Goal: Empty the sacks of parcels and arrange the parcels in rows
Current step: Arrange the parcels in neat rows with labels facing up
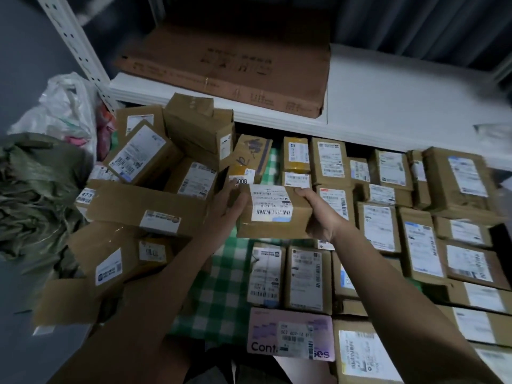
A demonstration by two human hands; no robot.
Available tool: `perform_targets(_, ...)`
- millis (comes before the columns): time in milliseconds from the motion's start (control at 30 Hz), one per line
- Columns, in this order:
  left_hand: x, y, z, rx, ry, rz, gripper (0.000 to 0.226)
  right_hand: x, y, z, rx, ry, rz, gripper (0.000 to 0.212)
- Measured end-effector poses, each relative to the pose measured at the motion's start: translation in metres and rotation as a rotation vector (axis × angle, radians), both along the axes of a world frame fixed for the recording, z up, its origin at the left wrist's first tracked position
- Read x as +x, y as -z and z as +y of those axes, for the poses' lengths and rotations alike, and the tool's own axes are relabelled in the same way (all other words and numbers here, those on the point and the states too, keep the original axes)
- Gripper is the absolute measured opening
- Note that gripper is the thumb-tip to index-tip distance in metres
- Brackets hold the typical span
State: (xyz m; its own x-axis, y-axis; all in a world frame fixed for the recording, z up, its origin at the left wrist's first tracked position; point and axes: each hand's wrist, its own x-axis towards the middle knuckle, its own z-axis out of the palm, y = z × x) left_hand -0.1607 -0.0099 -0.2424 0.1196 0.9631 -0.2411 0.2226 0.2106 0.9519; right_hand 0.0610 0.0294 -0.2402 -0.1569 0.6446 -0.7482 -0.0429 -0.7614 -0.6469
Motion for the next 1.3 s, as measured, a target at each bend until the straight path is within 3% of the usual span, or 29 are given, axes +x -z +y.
perform_targets(100, 0.008, 0.001, -0.002, -0.091, 0.121, -0.044, 0.078, 0.008, 0.001, -0.005, -0.091, 0.044, 0.031, 0.038)
perform_targets(167, 0.011, 0.005, -0.003, -0.099, 0.152, -0.043, 0.099, 0.012, 0.006, -0.010, -0.044, 0.053, 0.048, 0.041)
perform_targets(300, 0.016, 0.012, -0.003, -0.089, 0.205, 0.070, 0.118, 0.024, 0.015, -0.022, 0.146, 0.103, 0.099, 0.038)
perform_targets(400, 0.017, 0.020, 0.000, -0.044, 0.249, 0.139, 0.113, 0.028, 0.019, -0.029, 0.235, 0.076, 0.067, 0.033)
perform_targets(533, 0.020, 0.035, 0.006, -0.022, 0.222, 0.201, 0.102, 0.029, 0.027, -0.033, 0.297, 0.045, -0.249, 0.039)
perform_targets(633, 0.019, 0.049, 0.016, -0.063, 0.184, 0.244, 0.102, 0.032, 0.036, -0.040, 0.342, 0.146, -0.420, 0.019)
perform_targets(700, 0.020, 0.056, 0.021, -0.100, 0.189, 0.264, 0.100, 0.036, 0.046, -0.041, 0.390, 0.140, -0.546, 0.021)
perform_targets(933, 0.031, 0.072, 0.034, -0.122, 0.267, 0.321, 0.102, 0.053, 0.076, -0.036, 0.417, -0.425, -1.105, 0.050)
perform_targets(1067, 0.037, 0.079, 0.041, -0.141, 0.317, 0.320, 0.105, 0.056, 0.084, -0.035, 0.397, -0.589, -1.187, 0.058)
perform_targets(1300, 0.047, 0.094, 0.050, -0.172, 0.406, 0.331, 0.103, 0.063, 0.092, -0.035, 0.419, -0.624, -1.244, 0.073)
